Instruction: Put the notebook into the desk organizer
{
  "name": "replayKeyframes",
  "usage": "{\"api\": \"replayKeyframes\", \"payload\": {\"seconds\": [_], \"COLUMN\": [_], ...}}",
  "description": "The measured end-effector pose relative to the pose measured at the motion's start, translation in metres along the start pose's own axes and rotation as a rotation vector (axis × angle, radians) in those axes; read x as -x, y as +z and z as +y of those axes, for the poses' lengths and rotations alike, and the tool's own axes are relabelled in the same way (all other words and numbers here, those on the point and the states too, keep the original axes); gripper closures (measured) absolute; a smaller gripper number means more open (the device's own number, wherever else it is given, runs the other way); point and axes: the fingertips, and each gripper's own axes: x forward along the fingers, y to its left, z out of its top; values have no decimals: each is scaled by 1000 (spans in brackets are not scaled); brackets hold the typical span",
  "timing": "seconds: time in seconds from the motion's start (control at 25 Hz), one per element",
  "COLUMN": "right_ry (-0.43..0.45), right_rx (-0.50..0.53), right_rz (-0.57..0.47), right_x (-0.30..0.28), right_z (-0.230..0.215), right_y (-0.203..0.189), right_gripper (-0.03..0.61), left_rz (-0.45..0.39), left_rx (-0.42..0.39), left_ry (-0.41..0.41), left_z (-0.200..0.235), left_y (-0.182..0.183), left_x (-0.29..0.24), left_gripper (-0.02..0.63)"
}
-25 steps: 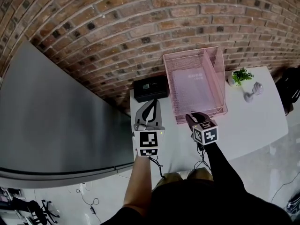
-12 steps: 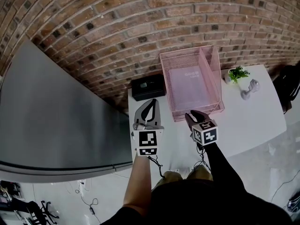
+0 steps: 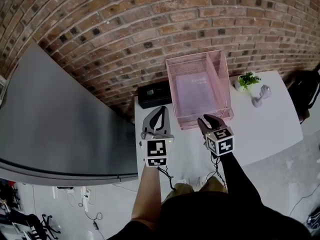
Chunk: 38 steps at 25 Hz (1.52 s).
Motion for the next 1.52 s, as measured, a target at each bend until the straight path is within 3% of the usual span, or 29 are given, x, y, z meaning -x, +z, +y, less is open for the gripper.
{"api": "replayKeyframes", "payload": {"seconds": [0.72,1.08,1.52], "right_ry": [6,-11,10], "right_rx": [238,279,307], "right_rz": [-284,-353,-353], "right_x": [92,126,134], "right_z": [-24,-38,-40], "right_y": [118,128,122], "right_gripper": [471,471,471], "left_rz": [-46,-56,-58], "left_rx": [47,84,77], "left_ry": [83,95,103], "left_z": [-51,-82,-92], "left_y": [34,37,40], "left_x": [22,39,42], "left_gripper": [606,606,606]}}
